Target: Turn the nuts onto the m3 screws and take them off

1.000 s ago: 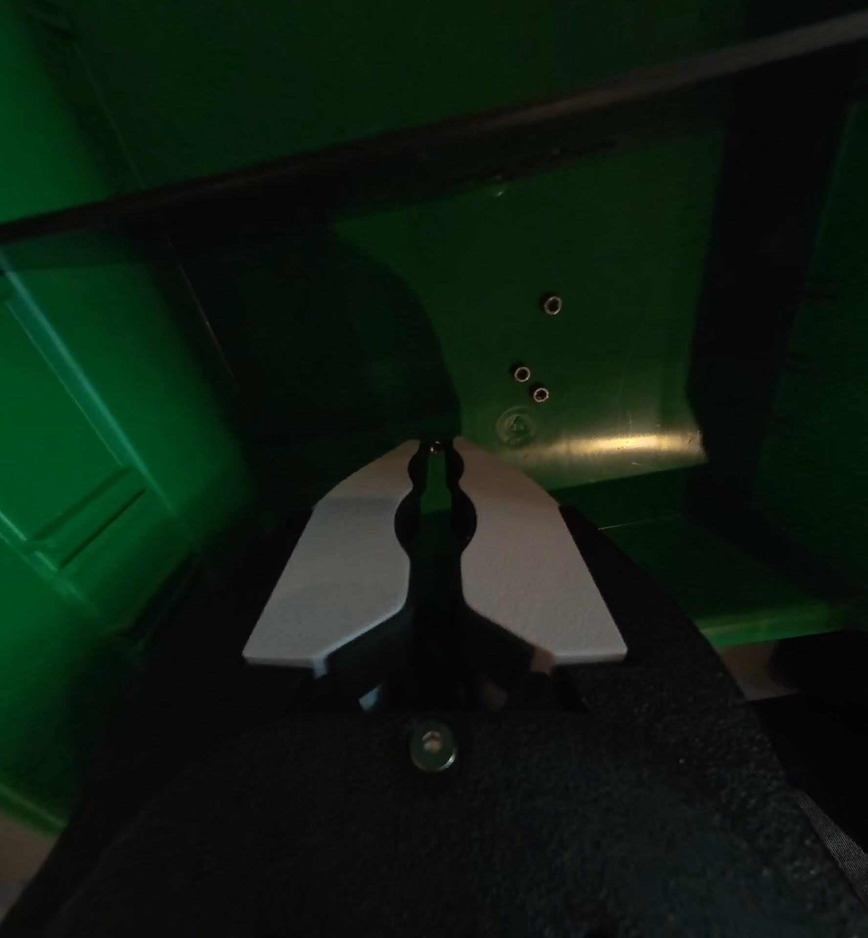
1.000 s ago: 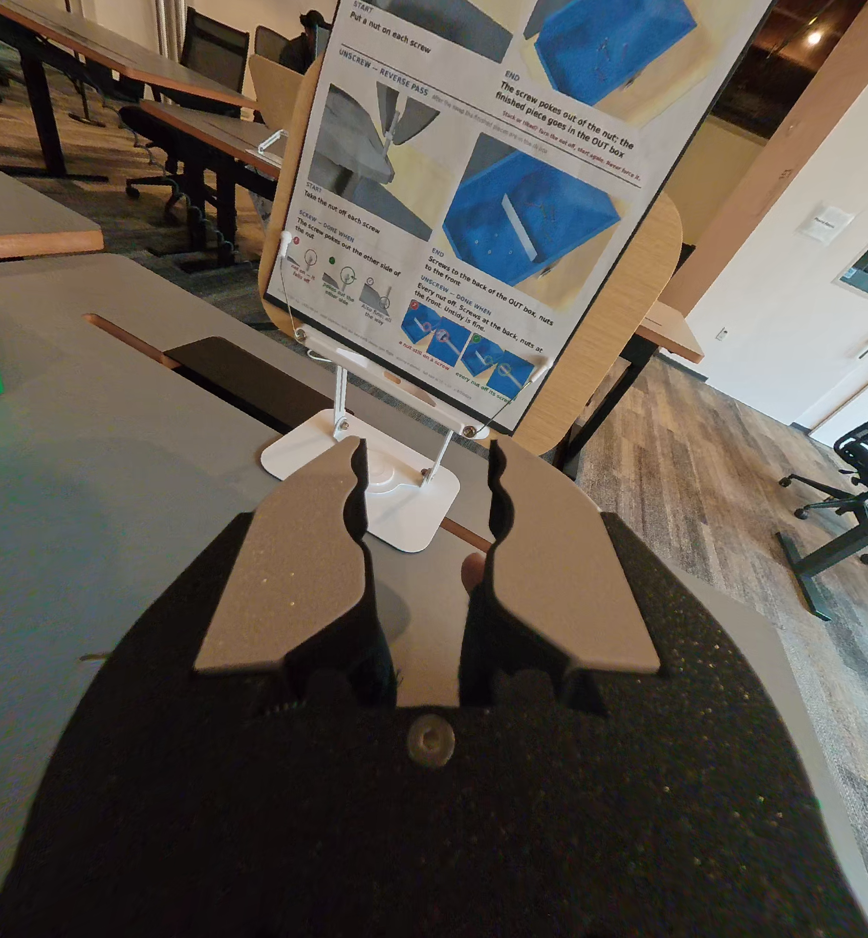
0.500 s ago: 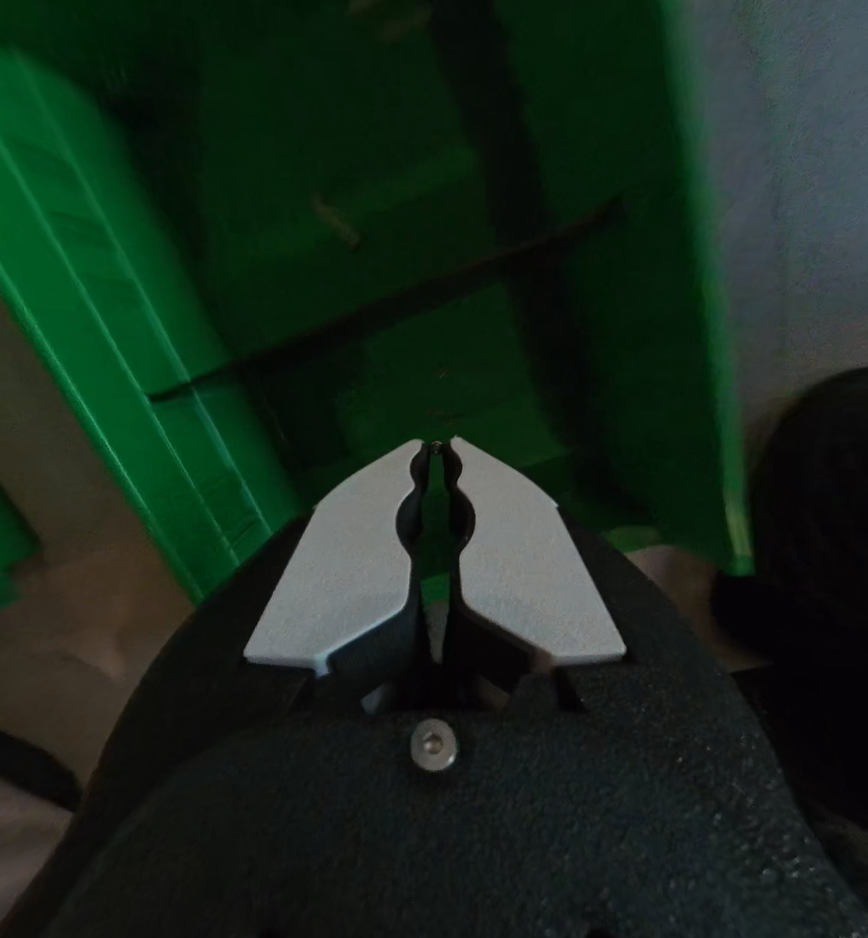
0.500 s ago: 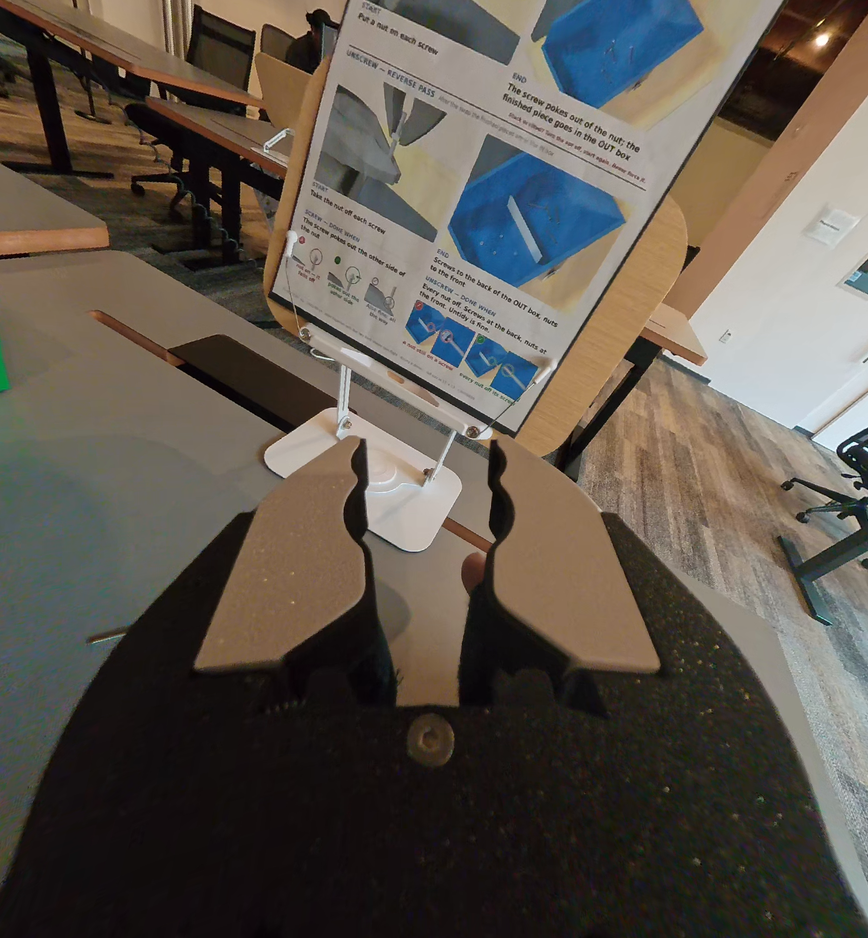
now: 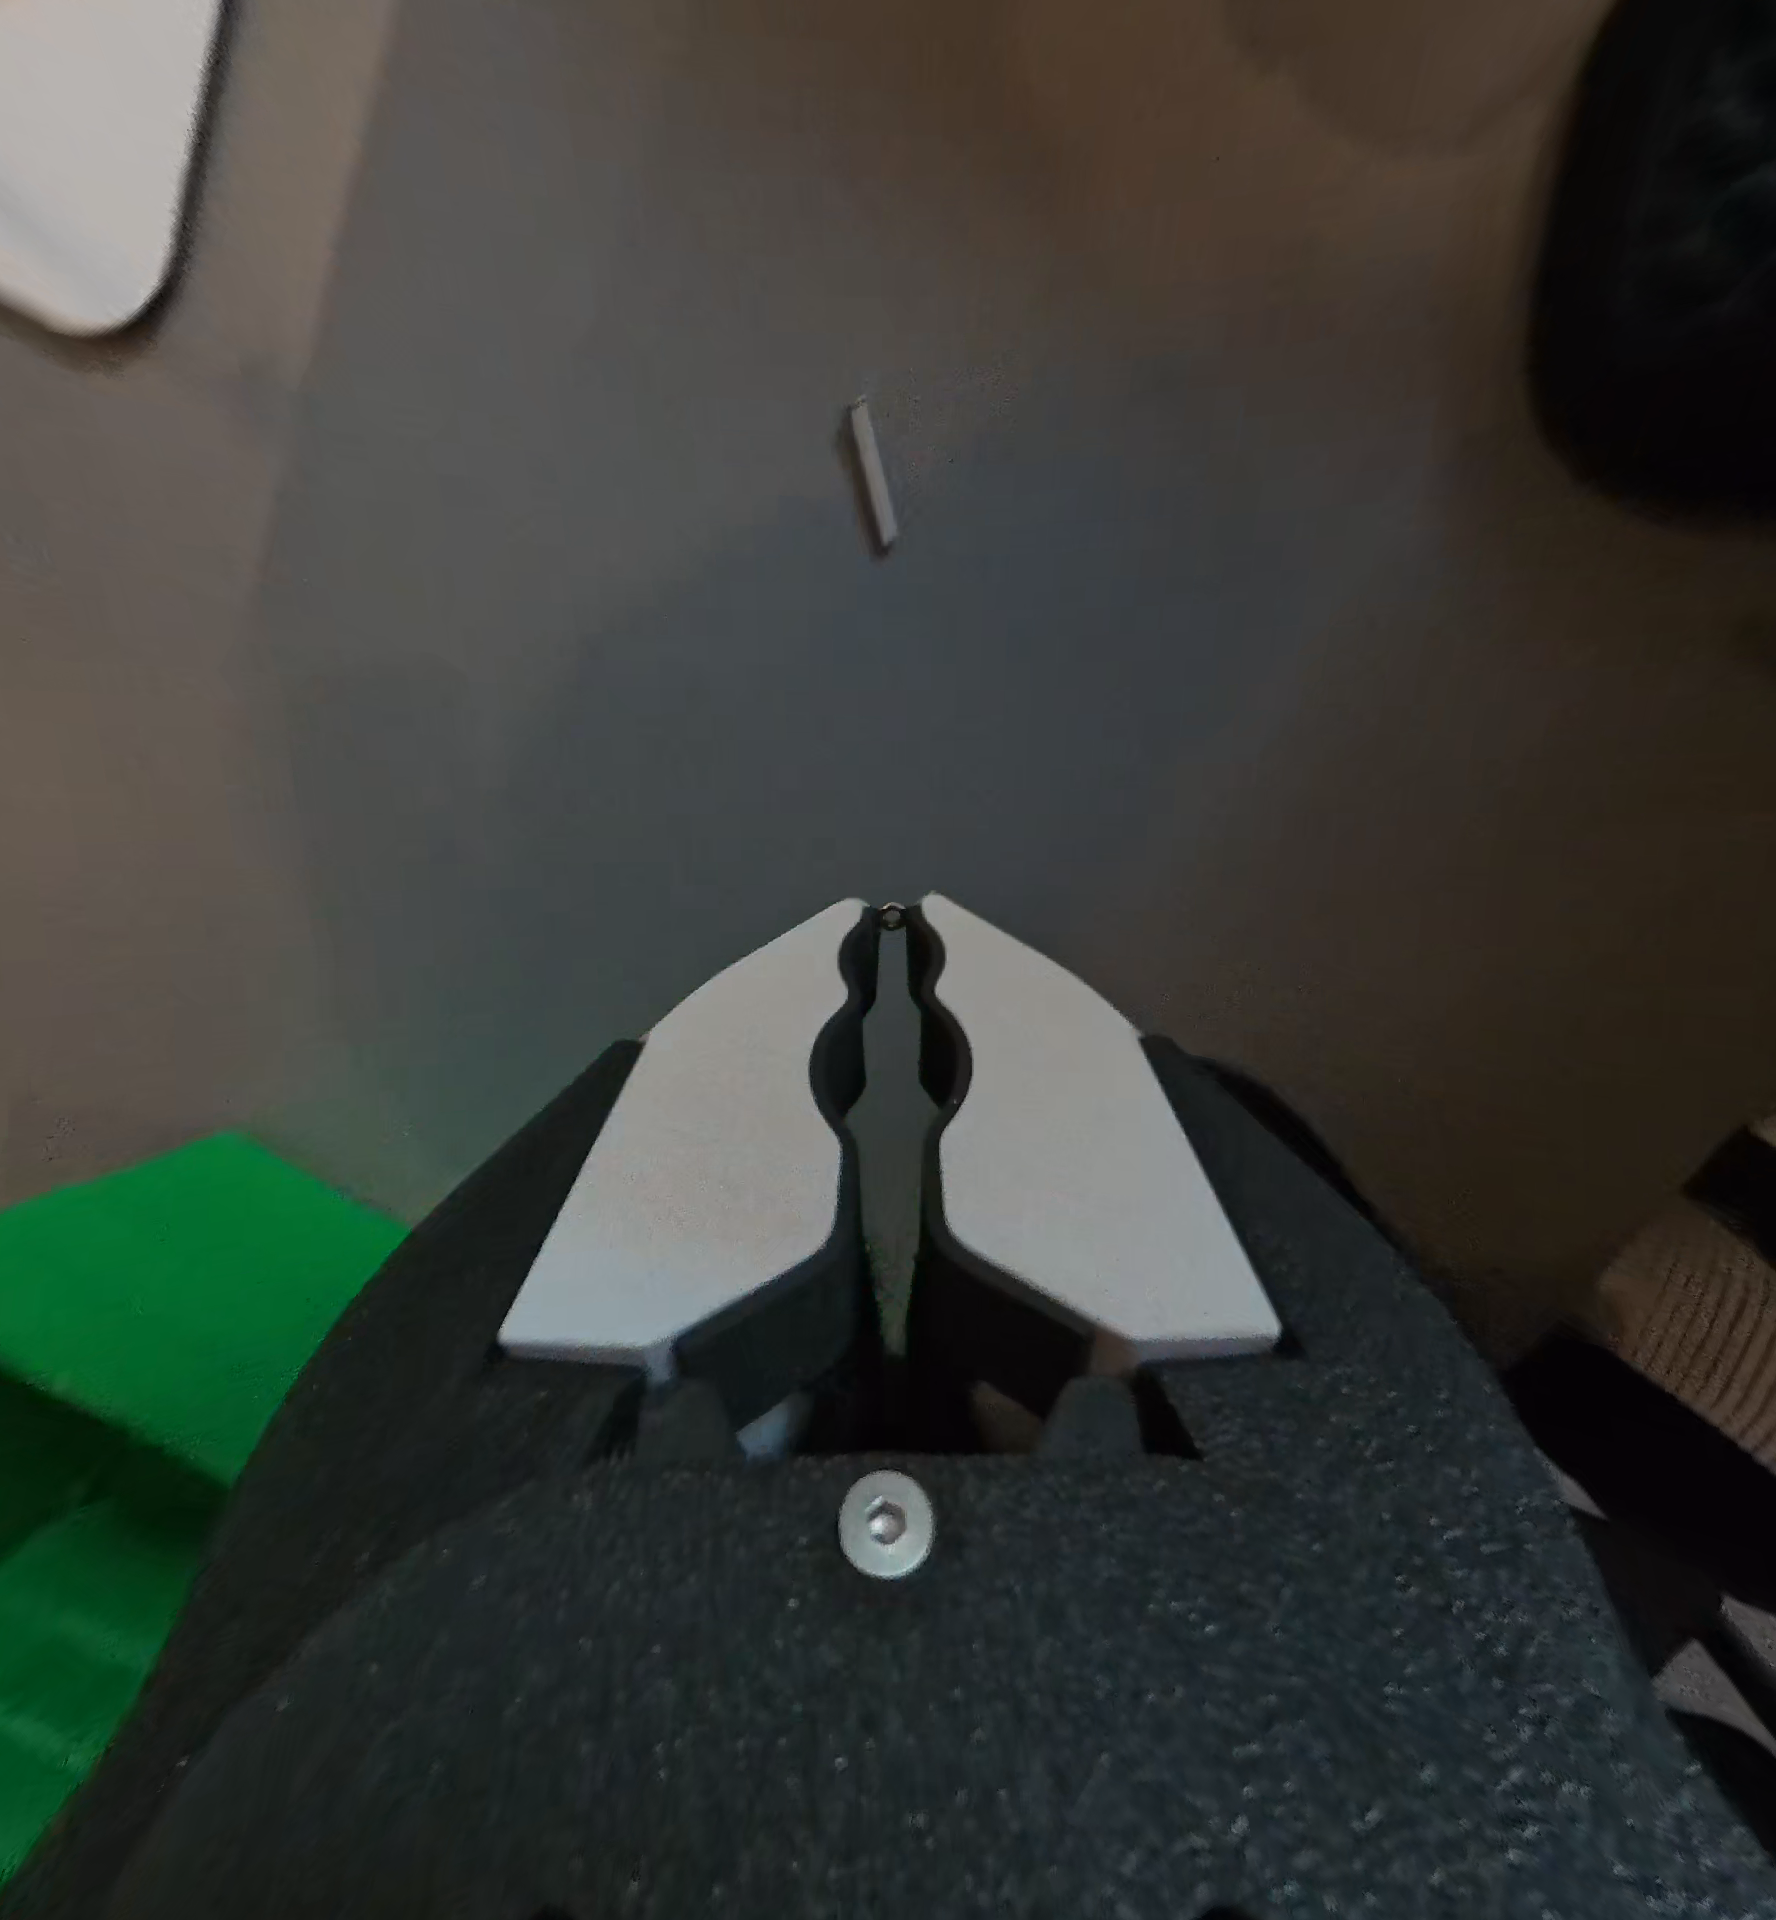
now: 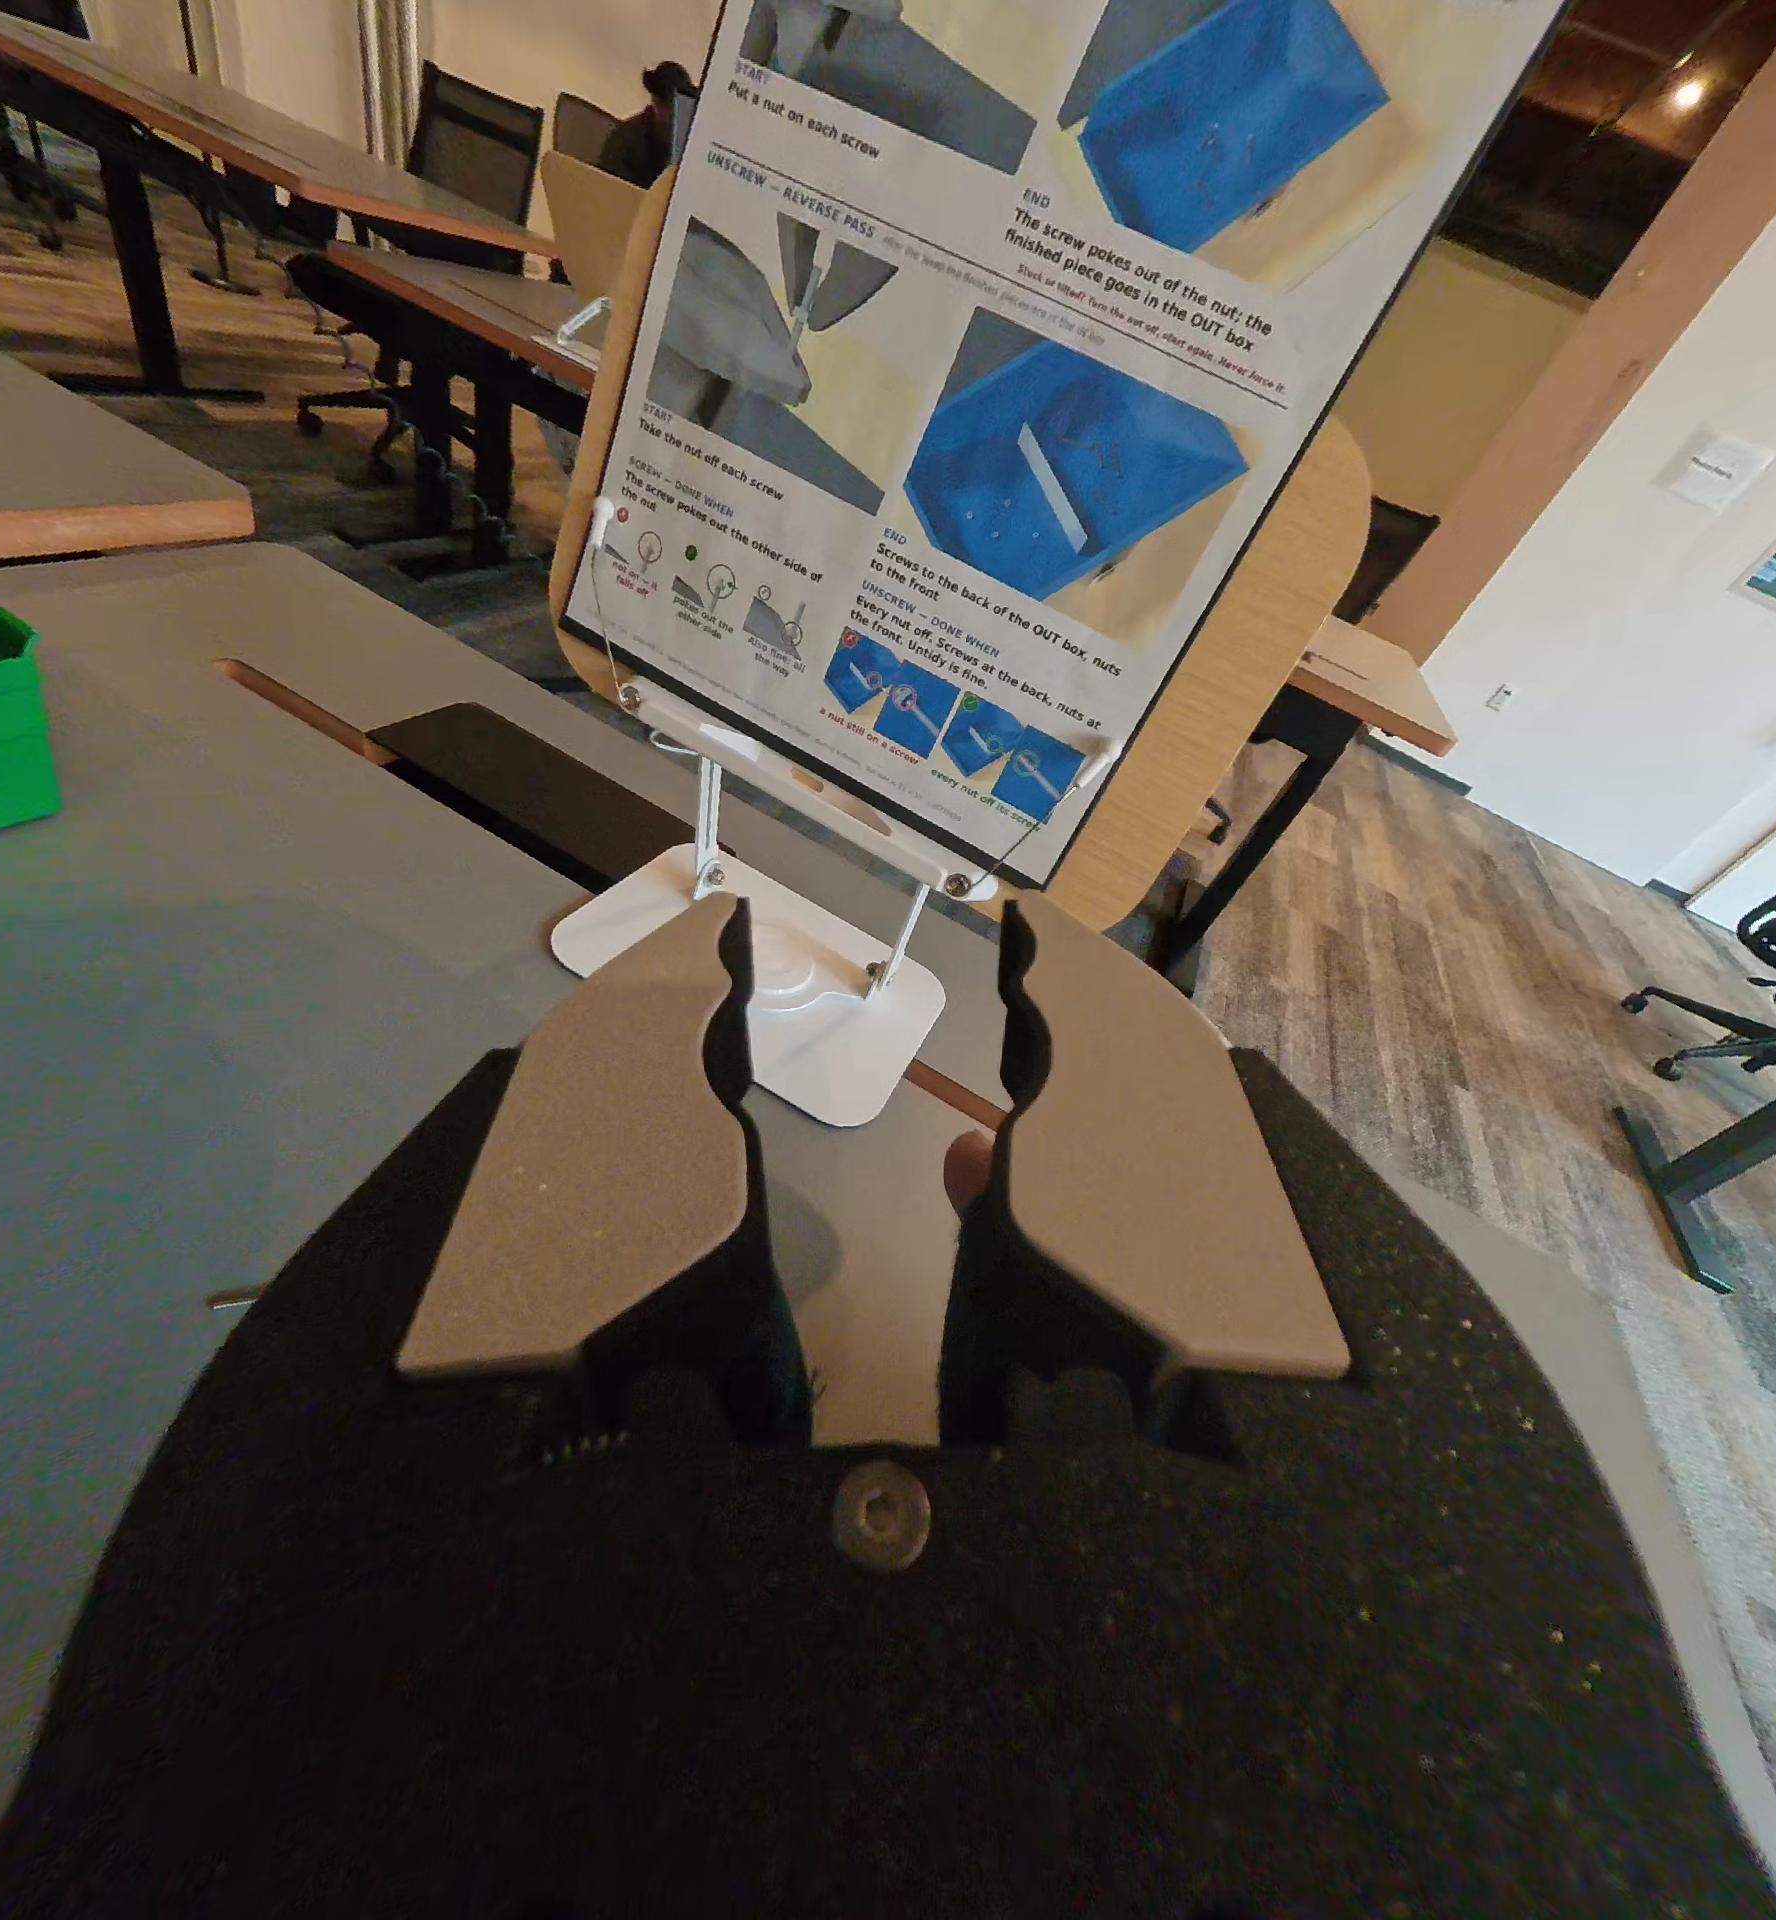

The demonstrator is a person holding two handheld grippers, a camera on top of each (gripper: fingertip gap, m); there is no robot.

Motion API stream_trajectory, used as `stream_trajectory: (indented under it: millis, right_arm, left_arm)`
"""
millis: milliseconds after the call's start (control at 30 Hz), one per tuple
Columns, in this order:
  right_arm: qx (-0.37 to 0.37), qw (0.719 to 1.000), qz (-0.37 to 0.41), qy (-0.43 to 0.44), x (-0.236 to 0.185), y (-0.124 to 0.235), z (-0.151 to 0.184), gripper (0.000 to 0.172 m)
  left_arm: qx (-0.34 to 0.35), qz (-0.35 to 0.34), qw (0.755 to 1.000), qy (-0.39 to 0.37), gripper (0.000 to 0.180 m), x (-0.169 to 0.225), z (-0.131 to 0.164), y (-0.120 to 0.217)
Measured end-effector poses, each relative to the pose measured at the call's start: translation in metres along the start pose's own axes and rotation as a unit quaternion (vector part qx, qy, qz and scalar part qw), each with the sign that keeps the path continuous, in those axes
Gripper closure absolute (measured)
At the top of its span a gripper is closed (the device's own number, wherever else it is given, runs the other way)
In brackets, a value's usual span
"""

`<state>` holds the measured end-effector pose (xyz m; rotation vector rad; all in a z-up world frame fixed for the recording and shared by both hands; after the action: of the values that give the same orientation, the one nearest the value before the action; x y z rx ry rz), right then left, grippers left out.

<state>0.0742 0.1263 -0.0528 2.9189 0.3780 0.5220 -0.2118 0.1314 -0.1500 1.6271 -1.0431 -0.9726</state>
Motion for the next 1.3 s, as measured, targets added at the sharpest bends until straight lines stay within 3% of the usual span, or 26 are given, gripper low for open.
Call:
stream_trajectory:
  millis: [200, 500, 1033, 1300]
  right_arm:
    - [0.006, 1.0, -0.004, -0.005, 0.004, 0.005, 0.001, 0.127]
    - [0.013, 1.0, -0.004, -0.009, 0.009, 0.01, 0.001, 0.127]
    - [0.022, 1.0, 0.0, -0.02, 0.014, 0.015, 0.001, 0.127]
    - [0.019, 1.0, 0.001, -0.017, 0.013, 0.013, 0.001, 0.127]
  left_arm:
    - [-0.022, 0.035, 0.998, -0.039, 0.176, 0.035, -0.038, -0.049]
    - [-0.064, 0.059, 0.994, -0.071, 0.176, 0.064, -0.06, -0.093]
    - [-0.083, 0.067, 0.991, -0.084, 0.175, 0.073, -0.067, -0.106]
    - [-0.07, 0.08, 0.99, -0.088, 0.162, 0.07, -0.062, -0.097]
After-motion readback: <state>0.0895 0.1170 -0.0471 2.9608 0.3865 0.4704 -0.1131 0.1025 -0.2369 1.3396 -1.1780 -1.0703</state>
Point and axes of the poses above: each gripper's, where its closed fingertips meet, y back along the fingers, z out of its underside, x = y × z across the jaws, the point moved 10 cm from there along y, back along the fingers, and after that the axes turned 4 degrees about -x, right-handed, at the moved point
